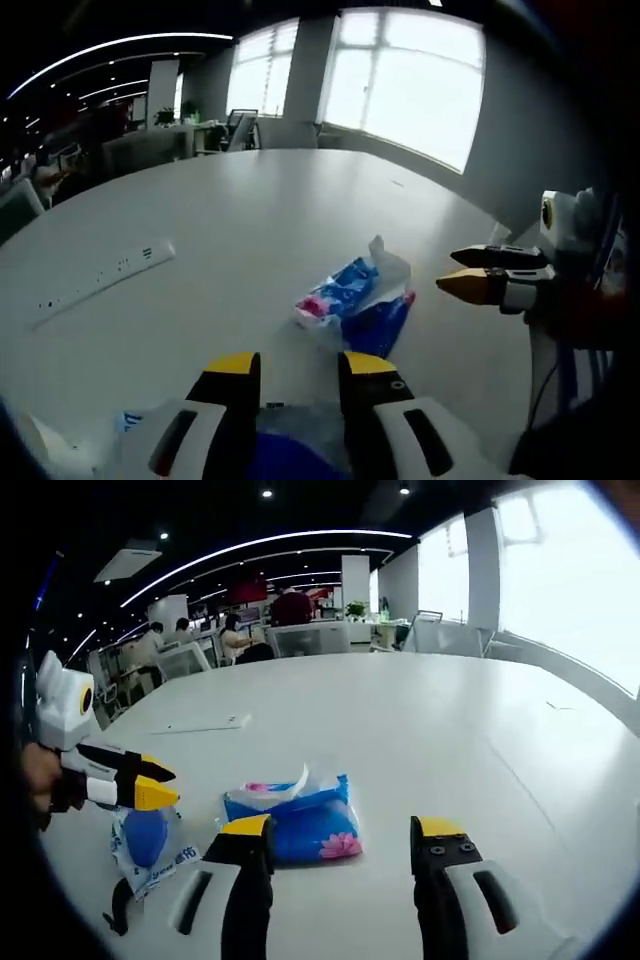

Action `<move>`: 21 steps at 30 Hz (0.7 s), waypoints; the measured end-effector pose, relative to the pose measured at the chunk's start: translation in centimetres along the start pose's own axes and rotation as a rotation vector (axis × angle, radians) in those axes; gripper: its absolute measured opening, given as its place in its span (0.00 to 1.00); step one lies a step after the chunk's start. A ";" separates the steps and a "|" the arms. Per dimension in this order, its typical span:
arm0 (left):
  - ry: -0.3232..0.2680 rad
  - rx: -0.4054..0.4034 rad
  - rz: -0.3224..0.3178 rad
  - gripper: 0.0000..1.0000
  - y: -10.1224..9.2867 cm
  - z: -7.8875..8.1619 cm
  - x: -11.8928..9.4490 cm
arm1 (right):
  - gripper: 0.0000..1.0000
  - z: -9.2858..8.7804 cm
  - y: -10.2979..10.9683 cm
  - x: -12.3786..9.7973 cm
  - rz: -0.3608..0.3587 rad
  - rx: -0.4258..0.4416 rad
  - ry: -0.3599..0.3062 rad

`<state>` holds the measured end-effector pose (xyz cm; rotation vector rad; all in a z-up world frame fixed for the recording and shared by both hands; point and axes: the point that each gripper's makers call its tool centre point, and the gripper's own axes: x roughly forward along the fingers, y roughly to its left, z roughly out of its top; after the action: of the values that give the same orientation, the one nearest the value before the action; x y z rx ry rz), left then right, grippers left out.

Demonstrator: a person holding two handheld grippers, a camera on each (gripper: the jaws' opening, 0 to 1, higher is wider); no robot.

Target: Arrange the tabletop items into an orderly group along one side of the table until the central work area is clear of visible clutter.

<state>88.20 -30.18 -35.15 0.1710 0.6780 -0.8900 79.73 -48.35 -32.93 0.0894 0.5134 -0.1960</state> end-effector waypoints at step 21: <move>0.025 -0.051 0.162 0.40 5.5 -5.3 -10.1 | 0.65 -4.6 6.4 -4.0 0.068 0.111 0.066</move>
<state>85.49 -17.86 -33.86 0.1885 0.6990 -0.7158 75.39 -40.81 -34.73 0.2221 0.5646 -0.1558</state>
